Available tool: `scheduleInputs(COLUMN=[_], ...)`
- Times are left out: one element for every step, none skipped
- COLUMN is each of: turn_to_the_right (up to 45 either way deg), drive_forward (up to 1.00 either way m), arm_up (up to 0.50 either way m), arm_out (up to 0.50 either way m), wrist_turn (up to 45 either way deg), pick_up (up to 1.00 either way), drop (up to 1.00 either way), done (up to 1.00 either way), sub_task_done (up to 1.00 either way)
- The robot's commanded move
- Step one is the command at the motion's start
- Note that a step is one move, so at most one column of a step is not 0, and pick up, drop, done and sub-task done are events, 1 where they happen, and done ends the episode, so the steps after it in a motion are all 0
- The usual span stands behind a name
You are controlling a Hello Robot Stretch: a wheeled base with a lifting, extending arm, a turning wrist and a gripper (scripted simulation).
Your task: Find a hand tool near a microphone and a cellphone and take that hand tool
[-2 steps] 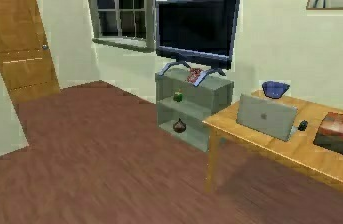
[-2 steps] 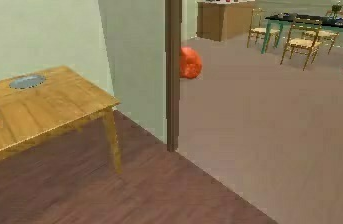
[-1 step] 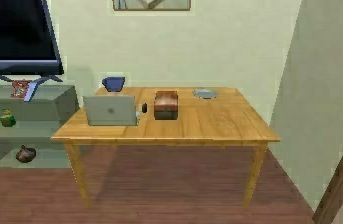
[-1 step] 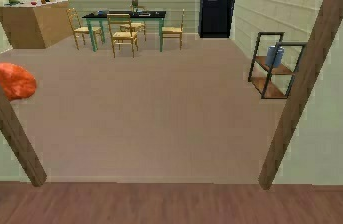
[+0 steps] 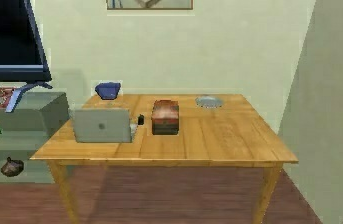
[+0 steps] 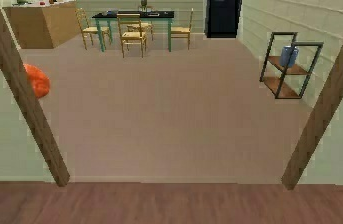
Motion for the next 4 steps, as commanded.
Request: scheduleInputs(turn_to_the_right=[-45.0, -24.0, 0.0, -45.0], drive_forward=[0.00, 0.00, 0.30, 0.00], arm_up=[0.00, 0.00, 0.00, 0.00], arm_out=[0.00, 0.00, 0.00, 0.00], wrist_turn=[0.0, 0.0, 0.0, 0.0], pick_up=[0.00, 0.00, 0.00, 0.00], drop=[0.00, 0.00, 0.00, 0.00], done=[0.00, 0.00, 0.00, 0.00], sub_task_done=[0.00, 0.00, 0.00, 0.00])
